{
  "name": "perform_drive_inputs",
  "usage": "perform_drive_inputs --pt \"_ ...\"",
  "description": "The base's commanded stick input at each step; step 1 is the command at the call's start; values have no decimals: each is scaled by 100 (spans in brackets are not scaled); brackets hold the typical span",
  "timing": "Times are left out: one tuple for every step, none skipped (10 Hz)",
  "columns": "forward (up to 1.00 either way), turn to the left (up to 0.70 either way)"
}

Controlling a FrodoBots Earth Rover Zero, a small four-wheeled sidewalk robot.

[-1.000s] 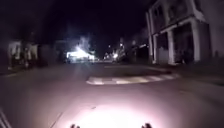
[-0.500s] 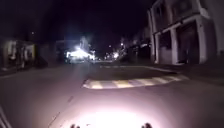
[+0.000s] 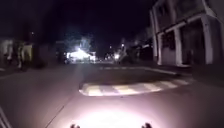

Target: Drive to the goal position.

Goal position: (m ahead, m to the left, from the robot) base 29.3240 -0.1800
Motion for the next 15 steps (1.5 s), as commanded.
perform_drive_inputs --pt "70 0" --pt "70 0" --pt "70 0" --pt "70 0" --pt "70 0" --pt "70 0" --pt "70 0" --pt "70 0" --pt "70 0" --pt "70 0" --pt "70 0" --pt "70 0" --pt "70 0" --pt "70 0" --pt "70 0"
